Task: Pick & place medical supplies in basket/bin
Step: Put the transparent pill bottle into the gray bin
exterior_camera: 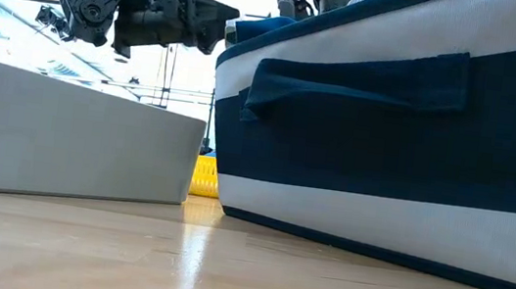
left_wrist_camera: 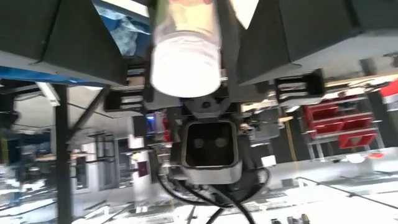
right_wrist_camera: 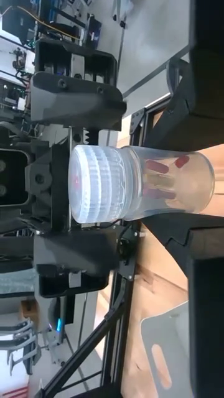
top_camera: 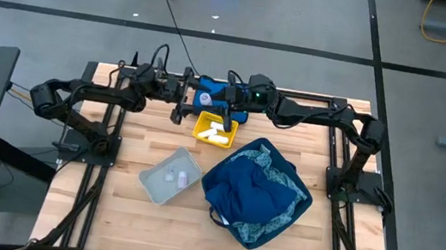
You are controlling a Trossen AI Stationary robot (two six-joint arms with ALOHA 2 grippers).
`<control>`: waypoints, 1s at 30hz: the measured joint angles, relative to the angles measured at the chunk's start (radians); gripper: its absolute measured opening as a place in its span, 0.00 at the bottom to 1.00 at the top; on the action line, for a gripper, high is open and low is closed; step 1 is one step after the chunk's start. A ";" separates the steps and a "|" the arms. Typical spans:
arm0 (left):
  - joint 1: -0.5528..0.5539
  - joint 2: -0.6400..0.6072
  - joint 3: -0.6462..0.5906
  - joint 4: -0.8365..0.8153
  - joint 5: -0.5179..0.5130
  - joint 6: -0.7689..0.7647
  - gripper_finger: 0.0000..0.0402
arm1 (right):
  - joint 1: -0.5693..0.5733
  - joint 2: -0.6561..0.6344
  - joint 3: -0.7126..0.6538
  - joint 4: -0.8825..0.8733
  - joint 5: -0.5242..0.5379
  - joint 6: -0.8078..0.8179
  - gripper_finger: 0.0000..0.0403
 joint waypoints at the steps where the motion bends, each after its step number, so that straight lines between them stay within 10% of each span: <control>1: -0.001 0.000 0.000 0.000 -0.017 0.002 0.75 | 0.000 0.000 0.000 0.001 0.000 0.000 0.31; 14: -0.040 0.085 0.000 0.095 -0.107 0.036 0.37 | -0.002 0.001 0.000 0.007 -0.010 0.000 0.31; 30: -0.039 0.098 -0.001 0.131 -0.083 0.037 0.37 | 0.002 -0.002 0.002 -0.027 0.031 -0.009 0.31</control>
